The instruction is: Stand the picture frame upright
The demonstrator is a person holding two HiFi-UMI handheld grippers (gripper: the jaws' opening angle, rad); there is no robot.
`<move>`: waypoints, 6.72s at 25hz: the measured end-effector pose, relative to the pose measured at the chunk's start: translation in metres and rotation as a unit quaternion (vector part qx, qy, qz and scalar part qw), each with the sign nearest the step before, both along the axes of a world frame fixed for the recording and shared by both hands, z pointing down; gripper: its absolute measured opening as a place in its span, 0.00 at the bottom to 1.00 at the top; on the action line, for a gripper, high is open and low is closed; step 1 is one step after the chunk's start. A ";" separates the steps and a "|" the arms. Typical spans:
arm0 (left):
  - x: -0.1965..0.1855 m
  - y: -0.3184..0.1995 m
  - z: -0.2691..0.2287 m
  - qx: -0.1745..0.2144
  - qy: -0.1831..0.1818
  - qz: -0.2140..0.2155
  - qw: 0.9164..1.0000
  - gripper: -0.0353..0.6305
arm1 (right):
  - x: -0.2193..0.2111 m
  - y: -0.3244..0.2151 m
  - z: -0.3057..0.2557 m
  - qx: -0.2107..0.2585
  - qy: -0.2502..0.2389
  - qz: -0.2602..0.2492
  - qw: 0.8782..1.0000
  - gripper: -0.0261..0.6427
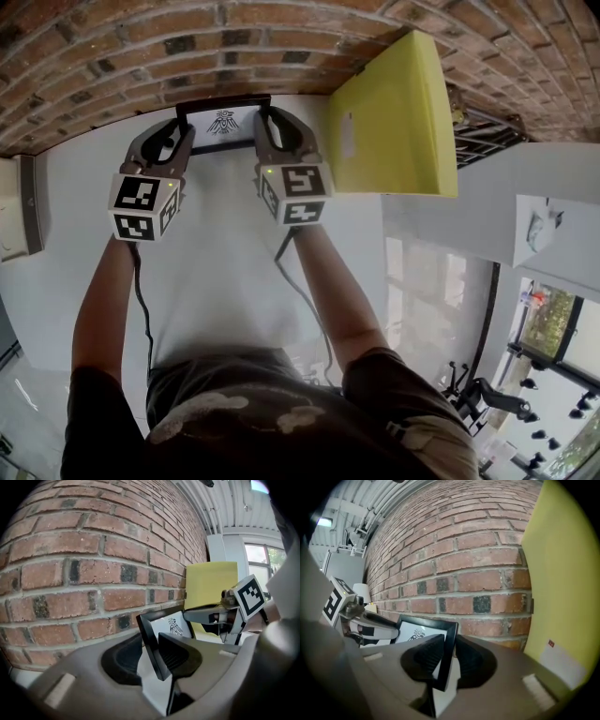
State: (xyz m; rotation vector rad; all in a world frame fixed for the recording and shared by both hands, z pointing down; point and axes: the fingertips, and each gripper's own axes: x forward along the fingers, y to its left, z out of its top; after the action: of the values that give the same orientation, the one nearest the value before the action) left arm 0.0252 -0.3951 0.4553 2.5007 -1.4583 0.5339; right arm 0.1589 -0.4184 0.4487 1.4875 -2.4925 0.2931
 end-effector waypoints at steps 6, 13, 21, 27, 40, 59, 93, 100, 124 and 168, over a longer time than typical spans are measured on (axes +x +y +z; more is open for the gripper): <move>0.005 -0.007 0.017 0.009 -0.012 0.014 1.000 0.24 | 0.004 -0.004 0.013 0.029 0.019 -0.010 0.999 0.17; 0.010 -0.014 0.036 0.033 -0.060 0.030 0.997 0.25 | 0.005 -0.008 0.022 0.067 0.049 -0.027 0.996 0.17; 0.014 -0.014 0.044 0.035 -0.078 0.037 0.996 0.21 | 0.013 -0.006 0.034 0.061 0.047 -0.017 0.997 0.16; 0.015 -0.008 0.041 0.033 -0.070 0.030 0.997 0.20 | 0.015 0.000 0.035 0.060 0.046 -0.016 0.997 0.16; 0.014 0.004 0.036 0.021 -0.053 0.016 0.998 0.19 | 0.016 0.016 0.029 0.055 0.042 -0.011 0.998 0.16; 0.023 0.015 0.041 0.013 -0.038 0.032 0.999 0.23 | 0.021 0.025 0.037 0.052 0.045 -0.005 0.998 0.18; 0.029 0.028 0.035 -0.018 0.002 0.045 0.999 0.54 | 0.021 0.044 0.044 0.006 0.035 -0.015 0.999 0.35; 0.027 0.030 0.026 -0.011 -0.001 0.037 0.999 0.47 | 0.017 0.047 0.038 0.010 0.051 -0.015 0.999 0.35; 0.029 0.008 0.019 0.029 -0.007 0.037 0.999 0.26 | 0.011 0.028 0.035 0.018 0.037 -0.019 0.999 0.35; -0.046 0.139 -0.007 -0.002 0.041 0.021 0.999 0.48 | 0.013 0.149 -0.015 0.013 0.042 0.087 0.995 0.34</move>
State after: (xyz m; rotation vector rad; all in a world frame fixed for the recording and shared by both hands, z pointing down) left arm -0.0204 -0.2565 0.4484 2.5223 -1.3776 0.4361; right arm 0.1720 -0.2694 0.4338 1.6952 -2.3144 0.2247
